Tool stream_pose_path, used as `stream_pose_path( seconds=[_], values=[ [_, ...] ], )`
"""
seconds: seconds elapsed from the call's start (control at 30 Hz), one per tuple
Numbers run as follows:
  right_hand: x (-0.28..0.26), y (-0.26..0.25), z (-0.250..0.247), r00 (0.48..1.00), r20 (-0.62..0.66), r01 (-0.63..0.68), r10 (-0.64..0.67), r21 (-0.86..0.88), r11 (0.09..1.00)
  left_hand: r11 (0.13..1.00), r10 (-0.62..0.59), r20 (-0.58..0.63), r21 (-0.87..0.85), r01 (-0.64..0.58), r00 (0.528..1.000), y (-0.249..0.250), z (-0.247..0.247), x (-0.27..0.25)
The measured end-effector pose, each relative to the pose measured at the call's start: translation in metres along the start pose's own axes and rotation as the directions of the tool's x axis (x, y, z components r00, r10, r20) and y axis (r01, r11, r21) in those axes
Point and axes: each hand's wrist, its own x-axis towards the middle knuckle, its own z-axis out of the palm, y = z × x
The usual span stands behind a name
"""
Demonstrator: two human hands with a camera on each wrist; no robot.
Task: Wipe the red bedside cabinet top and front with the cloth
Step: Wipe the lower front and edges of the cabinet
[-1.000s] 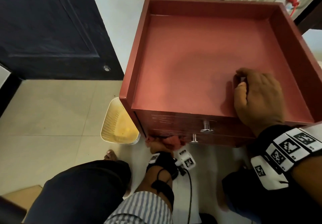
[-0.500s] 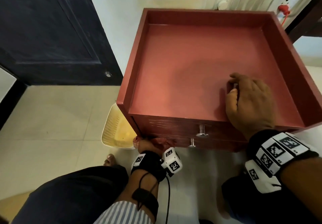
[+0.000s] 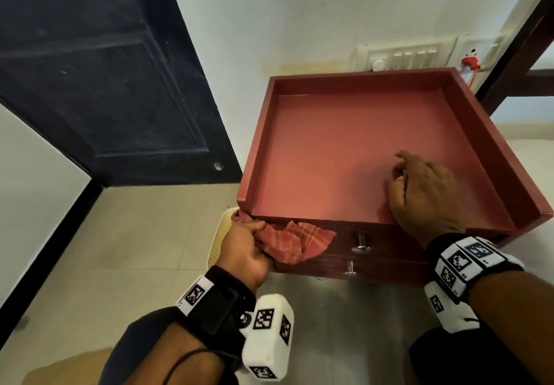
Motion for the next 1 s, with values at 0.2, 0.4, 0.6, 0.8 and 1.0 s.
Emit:
stream_pose_path(
  seconds=[0.2,0.4,0.6,0.8,1.0],
  values=[
    [0.000,-0.001,0.001,1.000,0.010,-0.002,0.002,0.004,1.000,0.965,-0.066,-0.071,0.248,0.082,0.995,-0.037,0.025,0.005],
    [0.000,-0.002,0.001,0.999,-0.026,-0.021,0.021,0.014,1.000,0.936,-0.063,-0.043,0.344,0.074,0.997,-0.028,0.018,0.011],
    [0.000,0.001,0.004,0.999,-0.034,-0.013,0.013,-0.004,1.000,0.893,0.149,0.008,0.429,-0.138,0.989,-0.006,-0.002,-0.003],
    [0.001,-0.001,0.002,0.999,-0.043,-0.015,0.013,-0.026,1.000,0.913,0.238,-0.045,0.350,-0.208,0.970,-0.034,0.025,-0.008],
    [0.001,0.000,0.004,1.000,-0.026,-0.006,0.005,-0.034,0.999,0.953,0.061,-0.020,0.298,-0.053,0.998,-0.049,0.044,-0.018]
  ],
)
